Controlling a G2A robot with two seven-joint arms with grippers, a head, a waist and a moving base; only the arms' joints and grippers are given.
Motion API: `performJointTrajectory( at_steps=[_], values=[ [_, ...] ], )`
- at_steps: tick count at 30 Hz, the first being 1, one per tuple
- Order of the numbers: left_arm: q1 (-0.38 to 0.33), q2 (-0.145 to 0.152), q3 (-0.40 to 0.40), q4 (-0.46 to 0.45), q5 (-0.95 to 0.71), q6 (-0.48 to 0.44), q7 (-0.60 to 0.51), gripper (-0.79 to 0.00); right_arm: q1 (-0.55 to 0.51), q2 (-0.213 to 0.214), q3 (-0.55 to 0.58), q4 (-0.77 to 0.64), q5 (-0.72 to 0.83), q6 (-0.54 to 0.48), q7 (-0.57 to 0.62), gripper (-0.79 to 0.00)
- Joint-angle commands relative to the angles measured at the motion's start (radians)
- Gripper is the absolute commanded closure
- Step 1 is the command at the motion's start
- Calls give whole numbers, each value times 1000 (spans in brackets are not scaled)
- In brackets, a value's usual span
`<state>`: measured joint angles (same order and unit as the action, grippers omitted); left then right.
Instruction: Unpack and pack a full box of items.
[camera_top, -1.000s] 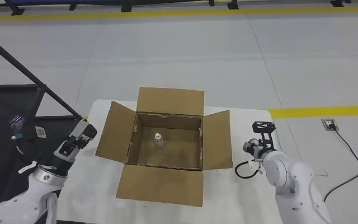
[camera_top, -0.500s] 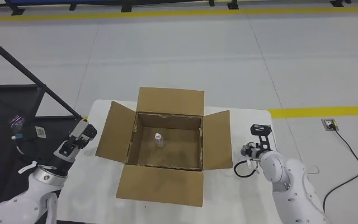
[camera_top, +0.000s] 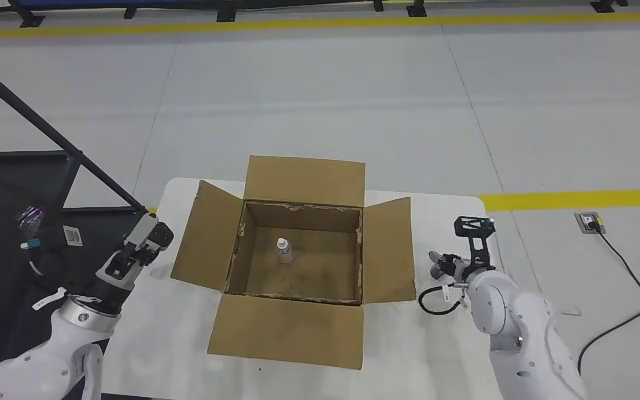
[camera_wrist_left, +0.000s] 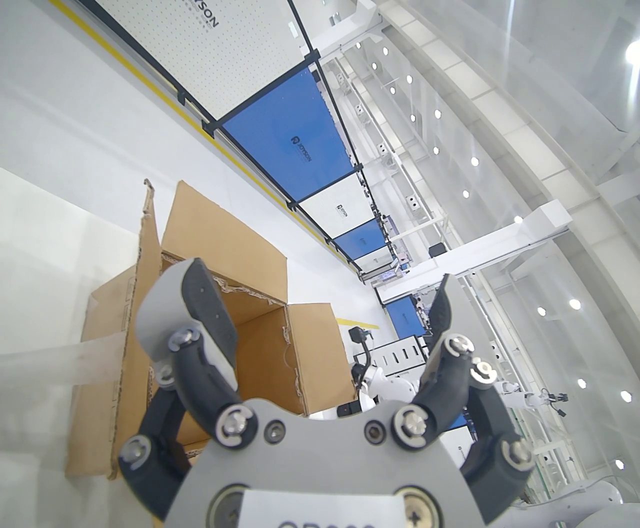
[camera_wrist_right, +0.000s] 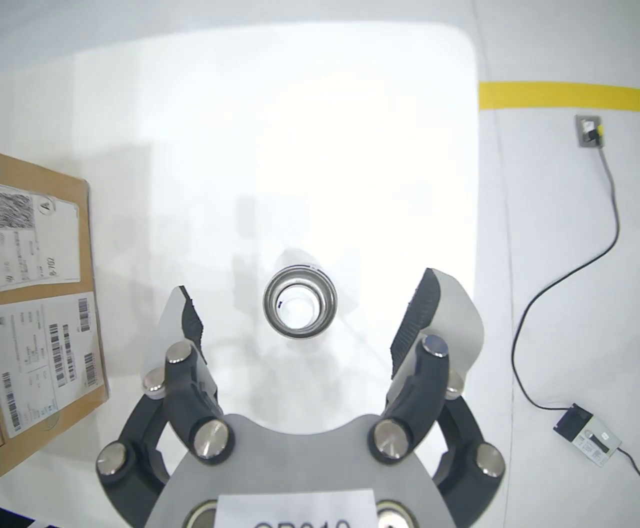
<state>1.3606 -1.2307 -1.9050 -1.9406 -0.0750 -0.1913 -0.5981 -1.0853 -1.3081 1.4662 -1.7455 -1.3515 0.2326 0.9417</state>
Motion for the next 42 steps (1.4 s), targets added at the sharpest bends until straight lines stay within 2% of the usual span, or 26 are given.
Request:
performJointTrajectory(
  at_steps=[1, 4, 6, 10, 13, 17, 22, 29, 36, 42],
  values=[
    [6, 0, 3, -2, 3, 2, 12, -785, -26, 1, -10, -136, -65, 22, 13, -785],
    [17, 2, 3, -4, 16, 4, 31, -785, -38, 1, -53, -285, -187, 36, 47, -785],
    [24, 3, 2, -1, 17, 11, 41, -785, -14, -2, -121, -338, -287, 25, 94, -785],
    [39, 5, -8, 11, 22, 25, 70, -785, 132, -21, -295, -306, -313, -83, 176, -785],
    [49, 7, -19, 18, 13, 36, 94, -785, 278, -49, -423, -172, -223, -162, 206, -785],
    [68, 8, -37, 14, -2, 40, 113, -785, 462, -97, -560, 82, -38, -244, 191, -785],
    [68, 8, -37, 14, -2, 40, 113, -785, 618, -164, -681, 393, 213, -343, 85, -785],
    [68, 8, -37, 14, -2, 40, 113, -785, 753, -267, -825, 760, 403, -432, -48, -785],
    [68, 8, -37, 14, -2, 40, 113, -785, 809, -352, -882, 1008, 510, -459, -195, -785],
    [68, 8, -37, 14, -2, 40, 113, -785, 842, -418, -918, 1159, 544, -473, -284, -566]
  ],
)
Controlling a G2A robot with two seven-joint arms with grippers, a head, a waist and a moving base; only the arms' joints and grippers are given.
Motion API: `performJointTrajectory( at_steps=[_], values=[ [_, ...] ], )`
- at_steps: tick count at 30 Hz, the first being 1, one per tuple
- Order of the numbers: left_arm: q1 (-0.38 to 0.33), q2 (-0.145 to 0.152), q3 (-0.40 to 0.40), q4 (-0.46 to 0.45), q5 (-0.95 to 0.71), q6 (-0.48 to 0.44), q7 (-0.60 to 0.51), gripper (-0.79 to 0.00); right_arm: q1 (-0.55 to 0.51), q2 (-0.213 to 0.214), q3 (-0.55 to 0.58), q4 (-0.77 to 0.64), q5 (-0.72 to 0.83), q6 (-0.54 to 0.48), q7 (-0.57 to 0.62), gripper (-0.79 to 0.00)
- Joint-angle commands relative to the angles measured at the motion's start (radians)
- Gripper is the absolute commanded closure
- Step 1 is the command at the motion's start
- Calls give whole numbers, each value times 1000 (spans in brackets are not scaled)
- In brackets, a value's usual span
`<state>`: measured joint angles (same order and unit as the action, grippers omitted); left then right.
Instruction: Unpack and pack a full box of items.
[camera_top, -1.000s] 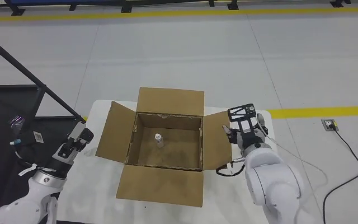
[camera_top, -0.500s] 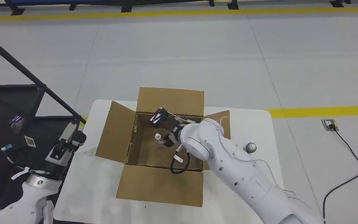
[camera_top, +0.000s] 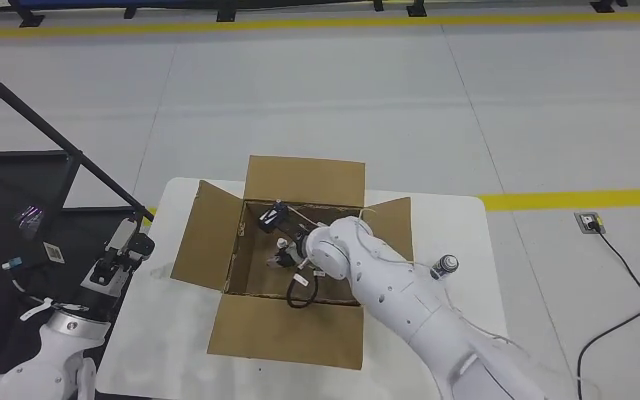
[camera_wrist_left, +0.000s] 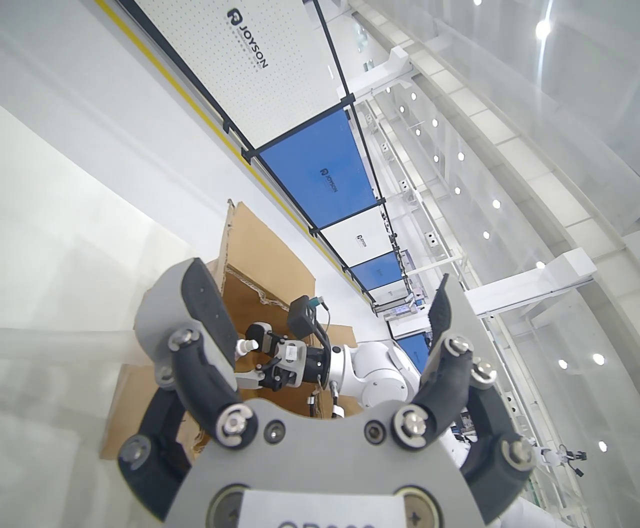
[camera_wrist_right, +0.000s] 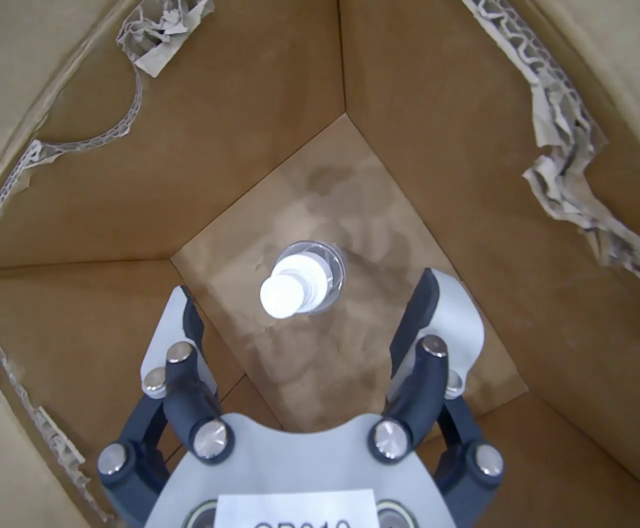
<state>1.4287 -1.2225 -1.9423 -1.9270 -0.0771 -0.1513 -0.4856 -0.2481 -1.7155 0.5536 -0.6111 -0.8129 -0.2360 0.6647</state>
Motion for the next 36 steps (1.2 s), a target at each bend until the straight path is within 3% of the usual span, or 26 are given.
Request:
performJointTrajectory(
  at_steps=[1, 5, 9, 15, 22, 28, 32, 36],
  values=[
    [0, 0, 0, 0, 0, 0, 0, -785, 11, -20, -9, 43, 10, -9, -13, -557],
    [0, 0, 0, 0, 0, 0, 0, -785, 32, -53, -21, 113, 19, -22, -29, -388],
    [0, 0, 0, 0, 0, 0, 0, -785, 53, -80, -26, 166, 22, -19, -35, -292],
    [0, 0, 0, 0, 0, 0, 0, -785, 80, -99, -15, 192, 26, -27, -61, -3],
    [0, 0, 0, 0, 0, 0, 0, -785, 83, -76, 19, 119, 3, -26, -73, 0],
    [0, 0, 0, 0, 0, 0, 0, -785, 38, 0, 112, -64, -34, -5, -33, 0],
    [0, 0, 0, 0, 0, 0, 0, -785, -66, 70, 203, -329, -119, 63, 47, 0],
    [0, 0, 0, 0, 0, 0, 0, -785, -299, 164, 370, -807, -302, 173, 231, 0]
  ],
)
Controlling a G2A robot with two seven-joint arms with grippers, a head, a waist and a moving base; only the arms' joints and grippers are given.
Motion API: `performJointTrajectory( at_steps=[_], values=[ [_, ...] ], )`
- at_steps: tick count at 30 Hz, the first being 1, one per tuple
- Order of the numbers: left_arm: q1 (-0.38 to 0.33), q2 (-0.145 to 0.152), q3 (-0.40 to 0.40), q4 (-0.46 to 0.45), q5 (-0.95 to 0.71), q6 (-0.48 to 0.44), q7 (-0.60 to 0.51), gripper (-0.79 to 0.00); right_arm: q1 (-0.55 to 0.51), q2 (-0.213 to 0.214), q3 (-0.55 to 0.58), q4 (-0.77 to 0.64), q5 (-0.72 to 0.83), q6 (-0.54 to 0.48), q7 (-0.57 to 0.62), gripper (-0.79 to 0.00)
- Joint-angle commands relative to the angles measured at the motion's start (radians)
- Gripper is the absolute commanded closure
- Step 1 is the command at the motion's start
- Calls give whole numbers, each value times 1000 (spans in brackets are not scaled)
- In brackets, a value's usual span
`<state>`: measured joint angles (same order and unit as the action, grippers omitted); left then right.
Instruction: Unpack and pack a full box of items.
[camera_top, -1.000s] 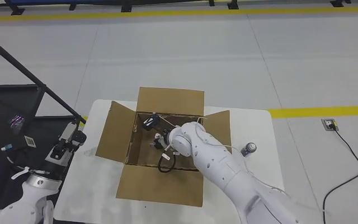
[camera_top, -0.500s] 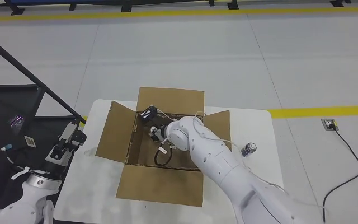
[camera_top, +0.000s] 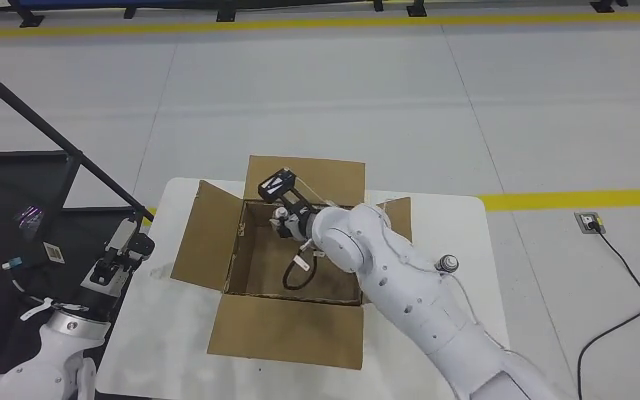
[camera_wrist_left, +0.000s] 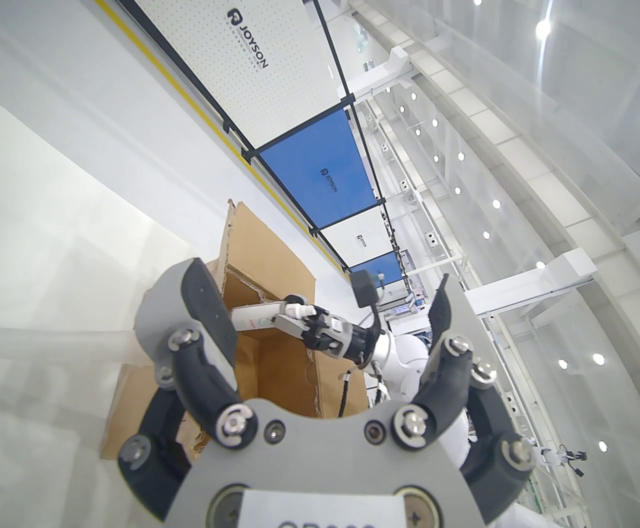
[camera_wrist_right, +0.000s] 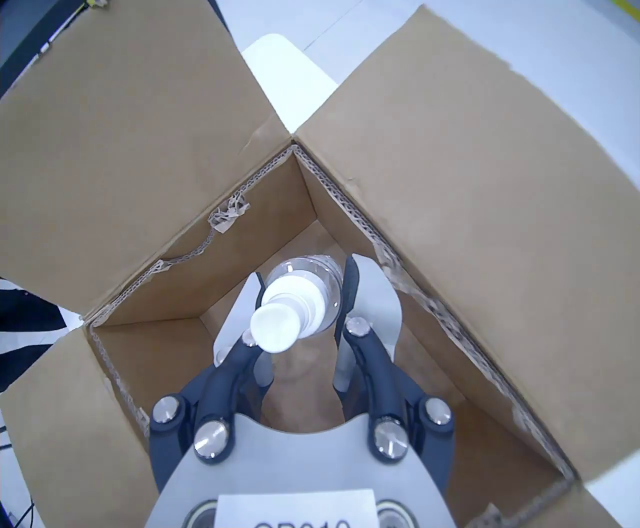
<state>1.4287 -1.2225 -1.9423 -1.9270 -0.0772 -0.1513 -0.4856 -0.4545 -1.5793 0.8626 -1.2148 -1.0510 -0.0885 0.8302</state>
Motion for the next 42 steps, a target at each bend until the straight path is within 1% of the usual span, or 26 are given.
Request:
performJointTrajectory(
  at_steps=[1, 2, 3, 6, 9, 11, 13, 17, 19, 21, 23, 25, 30, 32, 35, 40, 42],
  values=[
    [0, 0, 0, 0, 0, 0, 0, -785, -136, 40, 89, -279, -96, 35, 95, 0],
    [0, 0, 0, 0, 0, 0, 0, -785, -220, 61, 140, -423, -153, 46, 148, 0],
    [0, 0, 0, 0, 0, 0, 0, -785, -278, 73, 175, -519, -191, 52, 179, 0],
    [0, 0, 0, 0, 0, 0, 0, -785, -425, 100, 264, -756, -327, 95, 252, 0],
    [0, 0, 0, 0, 0, 0, 0, -785, -556, 116, 348, -953, -426, 148, 290, 0],
    [0, 0, 0, 0, 0, 0, 0, -785, -640, 125, 417, -1055, -471, 176, 311, 0],
    [0, 0, 0, 0, 0, 0, 0, -785, -717, 131, 485, -1133, -465, 176, 328, 0],
    [0, 0, 0, 0, 0, 0, 0, -785, -820, 138, 616, -1135, -450, 196, 304, 0],
    [0, 0, 0, 0, 0, 0, 0, -785, -877, 140, 674, -1135, -381, 187, 272, 0],
    [0, 0, 0, 0, 0, 0, 0, -785, -945, 144, 734, -1135, -361, 185, 278, 0],
    [0, 0, 0, 0, 0, 0, 0, -785, -998, 145, 759, -1131, -307, 160, 260, 0],
    [0, 0, 0, 0, 0, 0, 0, -785, -1040, 148, 783, -1098, -243, 108, 193, 0],
    [0, 0, 0, 0, 0, 0, 0, -785, -1114, 152, 824, -982, -141, 40, 42, 0],
    [0, 0, 0, 0, 0, 0, 0, -785, -1120, 153, 826, -934, -125, 23, 0, 0],
    [0, 0, 0, 0, 0, 0, 0, -785, -1096, 156, 823, -849, -93, -1, -25, 0],
    [0, 0, 0, 0, 0, 0, 0, -785, -1013, 163, 817, -728, -104, 24, 13, 0],
    [0, 0, 0, 0, 0, 0, 0, -785, -990, 166, 814, -695, -93, 15, 19, 0]
  ],
)
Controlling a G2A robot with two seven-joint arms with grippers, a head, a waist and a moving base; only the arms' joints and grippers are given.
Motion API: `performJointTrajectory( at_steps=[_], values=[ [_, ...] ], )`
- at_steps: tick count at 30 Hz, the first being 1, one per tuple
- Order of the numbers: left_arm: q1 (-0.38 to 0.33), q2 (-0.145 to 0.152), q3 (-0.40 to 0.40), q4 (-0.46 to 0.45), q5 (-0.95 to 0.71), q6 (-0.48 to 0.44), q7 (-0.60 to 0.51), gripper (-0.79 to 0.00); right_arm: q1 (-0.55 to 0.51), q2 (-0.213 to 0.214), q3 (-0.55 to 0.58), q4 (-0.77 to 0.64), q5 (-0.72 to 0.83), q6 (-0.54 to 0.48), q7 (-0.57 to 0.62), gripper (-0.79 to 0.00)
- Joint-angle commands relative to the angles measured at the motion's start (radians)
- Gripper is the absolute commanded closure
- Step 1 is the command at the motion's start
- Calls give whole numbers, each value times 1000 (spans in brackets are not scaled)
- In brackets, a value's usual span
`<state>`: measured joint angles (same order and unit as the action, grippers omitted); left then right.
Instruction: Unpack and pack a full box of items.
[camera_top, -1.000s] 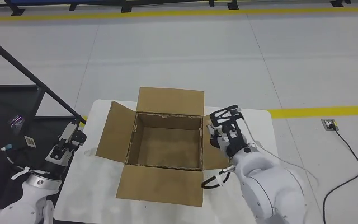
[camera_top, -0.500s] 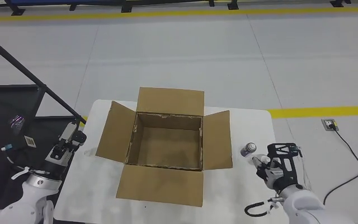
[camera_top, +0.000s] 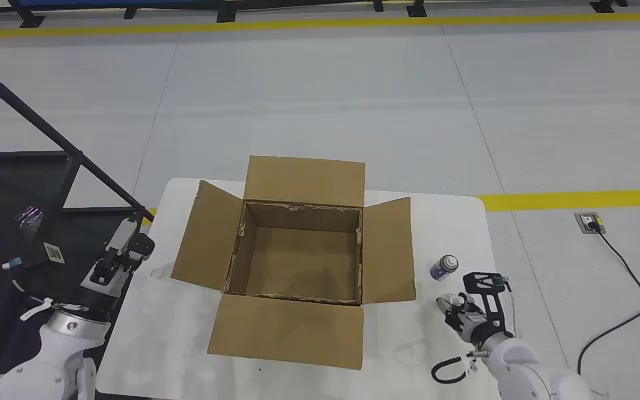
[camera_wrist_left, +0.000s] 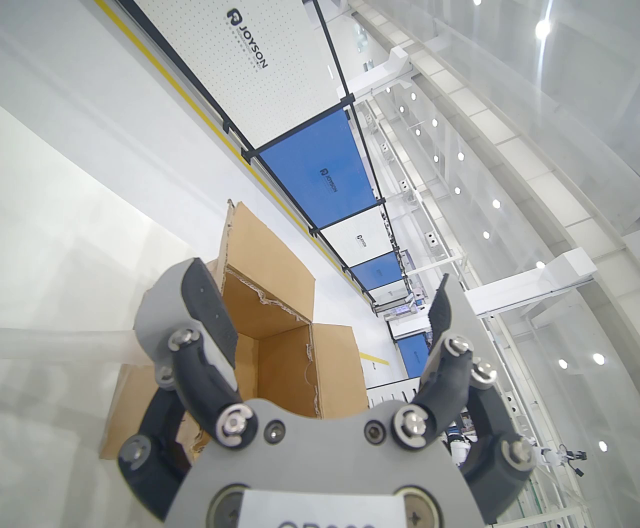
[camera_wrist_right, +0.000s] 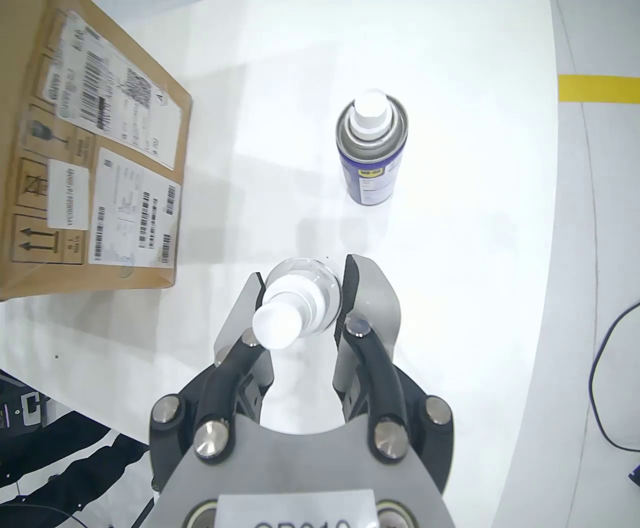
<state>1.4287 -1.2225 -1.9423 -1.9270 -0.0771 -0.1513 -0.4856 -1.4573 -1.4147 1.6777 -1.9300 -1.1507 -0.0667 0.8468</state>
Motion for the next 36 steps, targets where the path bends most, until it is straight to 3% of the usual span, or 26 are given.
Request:
performJointTrajectory(
  at_steps=[1, 8, 9, 12, 17, 20, 22, 25, 29, 36],
  values=[
    [0, 0, 0, 0, 0, 0, 0, -785, 21, 3, 3, 39, 12, -10, 3, 0],
    [0, 0, 0, 0, 0, 0, 0, -785, 53, 14, 14, 106, 27, -20, 8, 0],
    [0, 0, 0, 0, 0, 0, 0, -785, 55, 15, 12, 107, 27, -18, 11, -28],
    [0, 0, 0, 0, 0, 0, 0, -785, 56, 18, 6, 106, 26, -12, 14, -268],
    [0, 0, 0, 0, 0, 0, 0, -785, 46, 24, 3, 97, 34, -11, 6, -557],
    [0, 0, 0, 0, 0, 0, 0, -785, 36, 27, 4, 84, 40, -12, 5, -606],
    [0, 0, 0, 0, 0, 0, 0, -785, 30, 30, 7, 73, 43, -15, 2, -711],
    [0, 0, 0, 0, 0, 0, 0, -785, 19, 33, 9, 45, 40, -11, 3, -776],
    [0, 0, 0, 0, 0, 0, 0, -785, -4, 37, 10, -37, 29, 6, 2, -785],
    [0, 0, 0, 0, 0, 0, 0, -785, -82, 46, 30, -337, 59, -52, -28, -785]
  ],
)
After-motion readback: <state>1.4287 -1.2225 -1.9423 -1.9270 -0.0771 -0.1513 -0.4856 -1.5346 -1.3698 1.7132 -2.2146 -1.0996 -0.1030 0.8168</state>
